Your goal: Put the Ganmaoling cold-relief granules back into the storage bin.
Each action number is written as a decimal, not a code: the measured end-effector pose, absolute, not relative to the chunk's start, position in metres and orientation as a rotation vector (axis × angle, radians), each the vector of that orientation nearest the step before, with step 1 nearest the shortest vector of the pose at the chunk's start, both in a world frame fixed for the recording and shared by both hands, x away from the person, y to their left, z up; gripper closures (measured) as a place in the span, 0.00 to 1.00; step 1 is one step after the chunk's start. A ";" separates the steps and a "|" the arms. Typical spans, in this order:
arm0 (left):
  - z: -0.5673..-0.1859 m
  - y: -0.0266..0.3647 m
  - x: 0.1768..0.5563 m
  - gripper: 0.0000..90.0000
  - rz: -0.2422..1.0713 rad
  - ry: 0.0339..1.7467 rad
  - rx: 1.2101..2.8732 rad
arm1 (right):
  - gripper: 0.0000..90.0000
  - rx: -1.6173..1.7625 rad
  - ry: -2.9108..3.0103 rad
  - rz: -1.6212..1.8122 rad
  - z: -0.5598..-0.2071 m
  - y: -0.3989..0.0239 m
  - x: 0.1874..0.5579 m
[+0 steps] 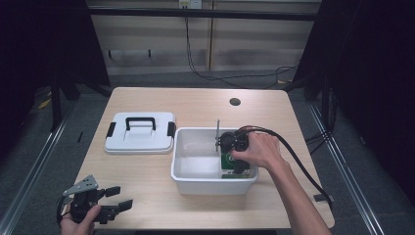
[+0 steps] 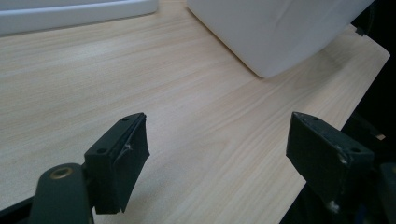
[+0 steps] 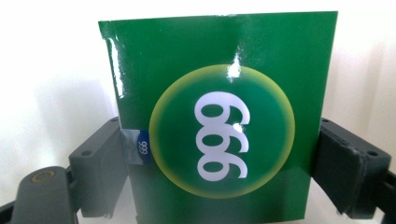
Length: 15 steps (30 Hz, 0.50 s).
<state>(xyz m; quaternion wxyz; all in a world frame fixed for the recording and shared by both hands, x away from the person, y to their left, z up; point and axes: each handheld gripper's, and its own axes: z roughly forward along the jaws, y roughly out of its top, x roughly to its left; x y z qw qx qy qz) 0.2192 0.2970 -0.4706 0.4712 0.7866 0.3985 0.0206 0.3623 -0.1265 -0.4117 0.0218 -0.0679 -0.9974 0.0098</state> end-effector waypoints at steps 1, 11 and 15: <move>-0.471 0.297 0.219 0.23 0.050 0.977 1.928 | 0.15 -0.213 -3.089 0.043 -0.412 -0.126 0.362; -0.471 0.296 0.219 0.23 0.048 0.980 1.929 | 0.14 -0.214 -3.106 0.064 -0.419 -0.123 0.362; -0.471 0.297 0.219 0.23 0.049 0.981 1.925 | 0.14 -0.208 -3.114 0.066 -0.419 -0.123 0.361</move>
